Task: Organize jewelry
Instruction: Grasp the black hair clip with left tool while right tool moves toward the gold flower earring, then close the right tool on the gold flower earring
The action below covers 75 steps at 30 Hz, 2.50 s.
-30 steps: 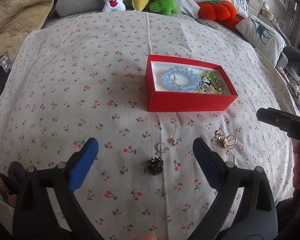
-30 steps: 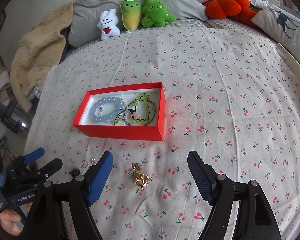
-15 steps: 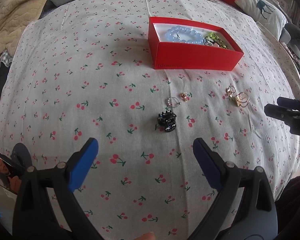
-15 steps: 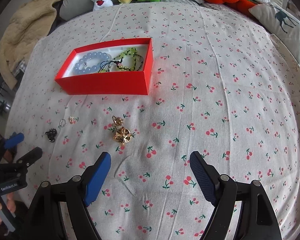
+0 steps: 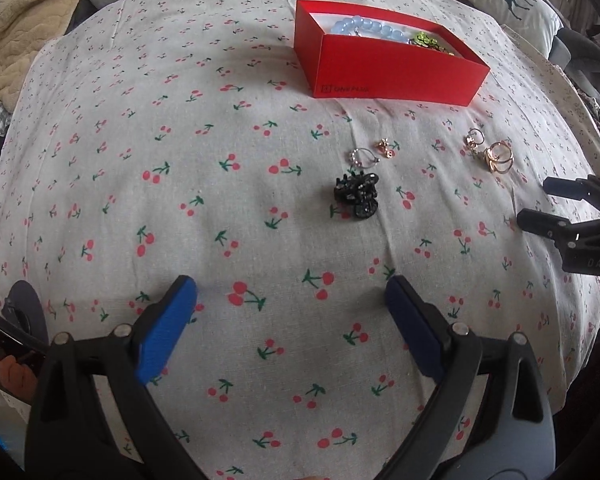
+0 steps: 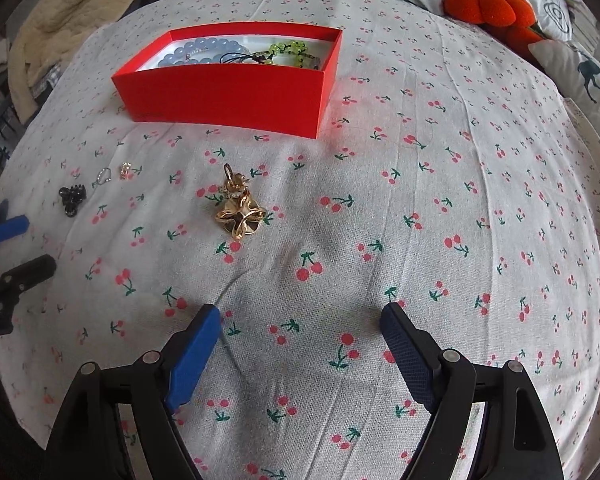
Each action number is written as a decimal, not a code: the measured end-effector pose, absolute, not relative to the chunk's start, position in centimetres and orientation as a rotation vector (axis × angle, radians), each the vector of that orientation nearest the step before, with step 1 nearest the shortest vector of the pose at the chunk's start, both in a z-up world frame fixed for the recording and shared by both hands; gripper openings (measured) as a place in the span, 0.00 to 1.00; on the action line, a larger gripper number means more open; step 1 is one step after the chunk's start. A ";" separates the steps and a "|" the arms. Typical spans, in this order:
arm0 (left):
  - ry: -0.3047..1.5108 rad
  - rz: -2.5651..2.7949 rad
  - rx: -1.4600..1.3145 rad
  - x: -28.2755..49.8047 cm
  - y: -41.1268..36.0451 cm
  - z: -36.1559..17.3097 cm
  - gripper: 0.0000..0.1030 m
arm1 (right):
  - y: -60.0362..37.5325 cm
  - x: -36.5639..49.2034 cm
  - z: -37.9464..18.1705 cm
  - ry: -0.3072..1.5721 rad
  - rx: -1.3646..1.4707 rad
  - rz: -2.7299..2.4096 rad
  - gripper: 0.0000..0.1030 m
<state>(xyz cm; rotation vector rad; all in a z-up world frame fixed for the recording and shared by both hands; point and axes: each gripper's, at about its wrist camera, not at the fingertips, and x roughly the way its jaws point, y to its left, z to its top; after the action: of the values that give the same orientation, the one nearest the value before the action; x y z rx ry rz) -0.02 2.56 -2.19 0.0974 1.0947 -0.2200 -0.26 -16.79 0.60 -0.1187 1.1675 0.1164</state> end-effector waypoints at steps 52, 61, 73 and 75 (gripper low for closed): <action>1.079 -0.273 -0.057 3.0 0.5 -1.2 0.26 | -15.7 3.7 2.1 1.145 0.065 0.175 0.54; 1.076 -0.267 -0.060 2.8 1.0 -0.9 0.26 | -15.5 4.1 1.9 1.165 0.103 0.191 0.37; 1.067 -0.271 -0.049 2.6 0.8 -0.6 0.25 | -15.0 4.3 1.6 1.167 0.070 0.191 0.29; 1.065 -0.272 -0.045 2.6 0.8 -0.5 0.25 | -15.0 4.3 1.6 1.168 0.071 0.193 0.26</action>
<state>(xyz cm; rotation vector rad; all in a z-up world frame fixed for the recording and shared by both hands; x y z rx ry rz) 2.59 0.79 -0.55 -0.0447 1.0652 -0.2722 4.33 -14.97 1.56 0.0706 1.1676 0.1934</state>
